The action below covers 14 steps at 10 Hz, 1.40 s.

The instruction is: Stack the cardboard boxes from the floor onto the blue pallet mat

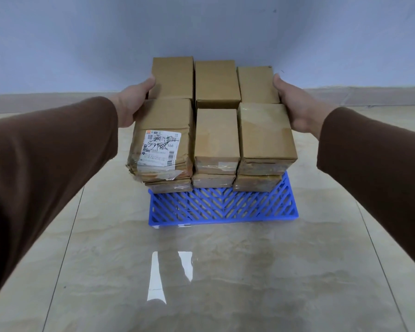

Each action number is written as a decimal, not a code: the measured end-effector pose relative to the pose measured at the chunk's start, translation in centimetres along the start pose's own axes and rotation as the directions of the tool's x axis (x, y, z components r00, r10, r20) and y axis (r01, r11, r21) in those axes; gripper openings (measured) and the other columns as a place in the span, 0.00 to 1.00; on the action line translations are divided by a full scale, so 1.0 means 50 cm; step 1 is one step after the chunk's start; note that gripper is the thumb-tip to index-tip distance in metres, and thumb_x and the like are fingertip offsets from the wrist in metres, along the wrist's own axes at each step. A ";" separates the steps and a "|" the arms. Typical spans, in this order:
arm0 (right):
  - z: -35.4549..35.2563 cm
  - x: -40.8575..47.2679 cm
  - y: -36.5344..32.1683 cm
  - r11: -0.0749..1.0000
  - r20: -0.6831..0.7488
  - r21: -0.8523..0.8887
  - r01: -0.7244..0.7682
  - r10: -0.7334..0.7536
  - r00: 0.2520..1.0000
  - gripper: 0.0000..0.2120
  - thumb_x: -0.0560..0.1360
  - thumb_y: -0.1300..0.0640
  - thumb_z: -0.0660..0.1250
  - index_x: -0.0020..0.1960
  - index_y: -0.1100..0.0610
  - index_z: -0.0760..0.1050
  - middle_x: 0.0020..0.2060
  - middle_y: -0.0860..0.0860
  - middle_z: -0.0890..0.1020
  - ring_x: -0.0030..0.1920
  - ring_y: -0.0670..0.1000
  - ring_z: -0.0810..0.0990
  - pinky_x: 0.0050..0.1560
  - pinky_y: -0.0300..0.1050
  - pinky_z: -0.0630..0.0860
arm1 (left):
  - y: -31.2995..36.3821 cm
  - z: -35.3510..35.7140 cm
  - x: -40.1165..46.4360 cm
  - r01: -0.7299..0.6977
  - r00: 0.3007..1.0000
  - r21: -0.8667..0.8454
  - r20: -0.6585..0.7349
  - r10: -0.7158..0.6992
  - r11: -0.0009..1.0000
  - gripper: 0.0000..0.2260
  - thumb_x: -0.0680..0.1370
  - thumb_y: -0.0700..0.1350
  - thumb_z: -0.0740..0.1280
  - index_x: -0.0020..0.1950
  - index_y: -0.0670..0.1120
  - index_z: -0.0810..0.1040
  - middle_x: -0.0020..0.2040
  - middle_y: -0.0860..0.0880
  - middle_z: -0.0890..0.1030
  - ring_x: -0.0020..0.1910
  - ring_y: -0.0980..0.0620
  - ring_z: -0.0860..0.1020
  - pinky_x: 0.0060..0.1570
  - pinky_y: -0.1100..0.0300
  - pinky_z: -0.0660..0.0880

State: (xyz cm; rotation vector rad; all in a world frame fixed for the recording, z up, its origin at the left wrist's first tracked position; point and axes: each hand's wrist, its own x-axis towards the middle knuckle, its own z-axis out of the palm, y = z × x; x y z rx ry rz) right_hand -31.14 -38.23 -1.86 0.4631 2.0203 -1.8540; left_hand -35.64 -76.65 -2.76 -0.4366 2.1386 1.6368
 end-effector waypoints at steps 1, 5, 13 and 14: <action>0.004 -0.005 -0.005 1.000 -0.014 -0.017 -0.006 0.006 1.000 0.29 0.78 0.31 0.58 0.69 0.50 0.78 0.61 0.49 0.85 0.60 0.51 0.84 0.64 0.53 0.78 | 0.003 0.003 0.002 0.013 1.000 0.033 -0.011 -0.013 0.999 0.43 0.58 0.76 0.67 0.66 0.51 0.79 0.62 0.52 0.83 0.61 0.51 0.81 0.67 0.51 0.74; -0.021 -0.098 0.033 1.000 -0.128 0.011 0.001 0.000 0.992 0.51 0.65 0.24 0.69 0.80 0.46 0.58 0.75 0.49 0.66 0.72 0.49 0.68 0.76 0.64 0.61 | -0.026 -0.023 -0.110 -0.017 0.997 -0.094 -0.073 0.010 0.995 0.43 0.67 0.73 0.67 0.78 0.56 0.62 0.75 0.55 0.67 0.68 0.55 0.73 0.72 0.53 0.68; 0.049 -0.262 0.152 0.988 -0.104 0.148 0.042 -0.027 0.994 0.34 0.79 0.38 0.64 0.80 0.47 0.60 0.72 0.43 0.73 0.70 0.43 0.73 0.63 0.47 0.69 | -0.177 0.011 -0.278 0.110 0.983 -0.161 0.161 -0.084 0.981 0.37 0.66 0.77 0.64 0.70 0.61 0.75 0.71 0.55 0.76 0.67 0.55 0.73 0.74 0.48 0.54; 0.050 -0.278 0.116 0.987 -0.193 -0.023 0.159 -0.161 0.968 0.37 0.80 0.41 0.64 0.83 0.49 0.53 0.79 0.45 0.63 0.72 0.43 0.65 0.66 0.37 0.63 | -0.157 -0.013 -0.290 0.042 0.996 -0.065 0.087 -0.036 0.997 0.57 0.57 0.80 0.67 0.81 0.64 0.49 0.83 0.57 0.50 0.82 0.55 0.48 0.78 0.47 0.42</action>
